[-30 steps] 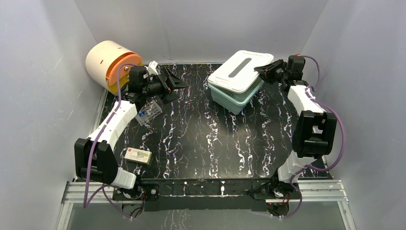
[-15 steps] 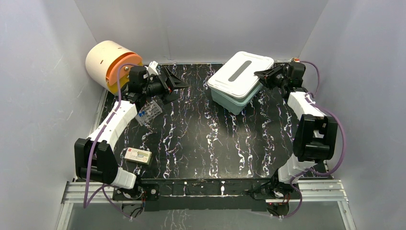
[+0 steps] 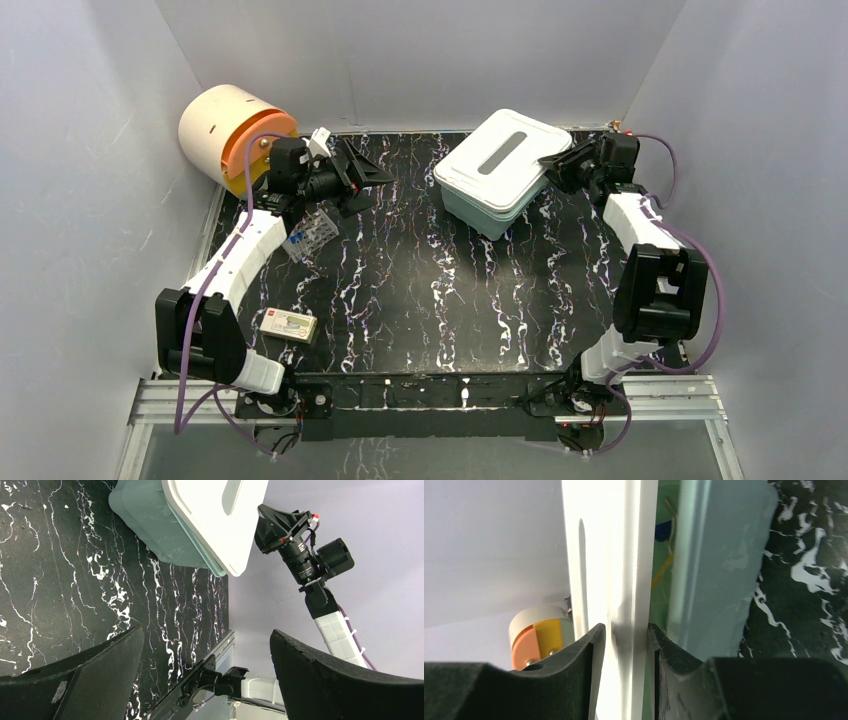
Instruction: Organize the chemistry lab equipment
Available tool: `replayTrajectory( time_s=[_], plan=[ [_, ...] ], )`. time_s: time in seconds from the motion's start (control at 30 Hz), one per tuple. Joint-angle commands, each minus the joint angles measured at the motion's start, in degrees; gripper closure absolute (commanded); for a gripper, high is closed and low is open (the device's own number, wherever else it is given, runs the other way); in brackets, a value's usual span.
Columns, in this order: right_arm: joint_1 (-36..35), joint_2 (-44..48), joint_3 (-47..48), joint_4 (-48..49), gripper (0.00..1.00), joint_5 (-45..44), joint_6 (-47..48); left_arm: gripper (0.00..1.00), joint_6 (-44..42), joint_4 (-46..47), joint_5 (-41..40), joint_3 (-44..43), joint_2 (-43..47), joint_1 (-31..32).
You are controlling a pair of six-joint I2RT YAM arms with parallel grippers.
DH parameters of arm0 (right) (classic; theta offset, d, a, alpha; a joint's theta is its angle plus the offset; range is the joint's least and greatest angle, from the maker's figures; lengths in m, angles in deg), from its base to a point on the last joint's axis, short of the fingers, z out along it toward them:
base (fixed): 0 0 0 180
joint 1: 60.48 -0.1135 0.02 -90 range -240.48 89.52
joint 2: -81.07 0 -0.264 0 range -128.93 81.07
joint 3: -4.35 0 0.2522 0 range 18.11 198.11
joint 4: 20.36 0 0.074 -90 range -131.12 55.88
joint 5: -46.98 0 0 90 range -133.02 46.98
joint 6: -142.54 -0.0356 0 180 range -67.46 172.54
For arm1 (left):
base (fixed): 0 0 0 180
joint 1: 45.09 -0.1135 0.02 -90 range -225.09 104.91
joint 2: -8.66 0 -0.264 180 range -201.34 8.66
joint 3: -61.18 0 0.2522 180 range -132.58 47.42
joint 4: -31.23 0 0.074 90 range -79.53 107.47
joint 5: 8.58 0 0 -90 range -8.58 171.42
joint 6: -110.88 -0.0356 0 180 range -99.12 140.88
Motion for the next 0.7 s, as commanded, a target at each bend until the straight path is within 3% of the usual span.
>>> replayTrajectory(
  time_s=[0.0, 0.4, 0.67],
  plan=[
    [0.44, 3.51, 0.2, -4.68, 0.55, -4.81, 1.54, 0.04, 0.4, 0.24, 2.25, 0.23, 1.62, -0.32],
    [0.47, 7.74, 2.69, -15.39, 0.45, -15.5, 7.52, 0.04, 0.59, 0.23, 2.35, -0.1, 1.53, -0.32],
    [0.47, 4.64, 5.37, -17.53, 0.23, -5.7, 20.86, 0.04, 0.34, -0.39, 1.86, 0.96, 1.81, -0.36]
  ],
)
